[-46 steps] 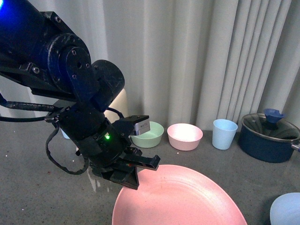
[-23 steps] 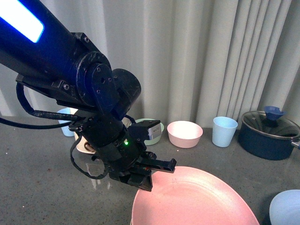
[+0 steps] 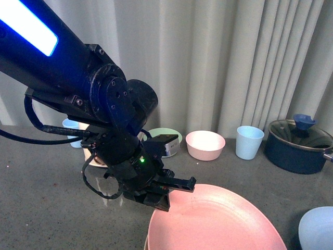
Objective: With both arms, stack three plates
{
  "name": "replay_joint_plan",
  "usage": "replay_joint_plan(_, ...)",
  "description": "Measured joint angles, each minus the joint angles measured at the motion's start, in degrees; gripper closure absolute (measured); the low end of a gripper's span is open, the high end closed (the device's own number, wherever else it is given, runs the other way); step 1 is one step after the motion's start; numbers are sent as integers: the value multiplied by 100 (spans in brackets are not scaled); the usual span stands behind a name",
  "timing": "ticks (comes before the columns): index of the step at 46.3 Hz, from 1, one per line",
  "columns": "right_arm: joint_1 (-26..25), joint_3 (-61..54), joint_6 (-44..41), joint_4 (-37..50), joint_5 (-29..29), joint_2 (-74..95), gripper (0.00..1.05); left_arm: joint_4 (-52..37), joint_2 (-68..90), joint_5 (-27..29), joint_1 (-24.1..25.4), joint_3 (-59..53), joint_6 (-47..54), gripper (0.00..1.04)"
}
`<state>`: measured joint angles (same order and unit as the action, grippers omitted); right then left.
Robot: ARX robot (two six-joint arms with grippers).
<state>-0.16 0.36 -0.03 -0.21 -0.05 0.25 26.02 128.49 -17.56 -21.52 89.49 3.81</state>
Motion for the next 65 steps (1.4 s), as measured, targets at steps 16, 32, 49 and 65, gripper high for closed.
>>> replay_joint_plan(16,0,0,0,0,0,0,7,-136,83,136,13,4,44,95)
replay_joint_plan(32,0,0,0,0,0,0,7,-116,70,203,59,4,162,39)
replay_joint_plan(49,0,0,0,0,0,0,7,-1139,-1788,612,463,-575,872,7)
replay_joint_plan(65,0,0,0,0,0,0,7,-1954,-5517,334,1126,-3132,1784,9)
